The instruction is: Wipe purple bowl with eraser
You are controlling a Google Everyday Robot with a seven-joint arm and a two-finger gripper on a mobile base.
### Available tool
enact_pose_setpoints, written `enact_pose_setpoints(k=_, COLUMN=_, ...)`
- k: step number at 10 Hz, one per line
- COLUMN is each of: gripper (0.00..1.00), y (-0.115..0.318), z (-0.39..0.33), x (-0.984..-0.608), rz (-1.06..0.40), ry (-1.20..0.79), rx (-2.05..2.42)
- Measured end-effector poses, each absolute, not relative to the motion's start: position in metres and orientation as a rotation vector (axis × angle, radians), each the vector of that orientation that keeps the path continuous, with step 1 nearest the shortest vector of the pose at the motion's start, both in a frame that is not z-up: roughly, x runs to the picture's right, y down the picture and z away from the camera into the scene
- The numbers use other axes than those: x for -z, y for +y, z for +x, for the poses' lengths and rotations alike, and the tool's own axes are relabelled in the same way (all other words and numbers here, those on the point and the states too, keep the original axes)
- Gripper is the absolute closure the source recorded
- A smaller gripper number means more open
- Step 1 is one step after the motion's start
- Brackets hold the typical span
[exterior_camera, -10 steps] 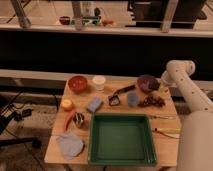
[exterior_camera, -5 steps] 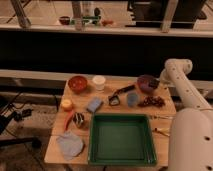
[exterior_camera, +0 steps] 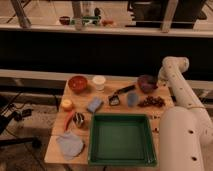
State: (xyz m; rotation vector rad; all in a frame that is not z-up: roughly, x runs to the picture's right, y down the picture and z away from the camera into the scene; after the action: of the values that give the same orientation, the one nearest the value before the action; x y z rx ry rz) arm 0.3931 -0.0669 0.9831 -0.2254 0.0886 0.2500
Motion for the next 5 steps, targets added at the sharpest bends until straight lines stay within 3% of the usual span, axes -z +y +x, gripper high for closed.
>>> enact_pose_setpoints(k=5, gripper=0.86, y=-0.090, z=0.348, x=-0.989, rz=-0.172, ry=0.057, rx=-0.211)
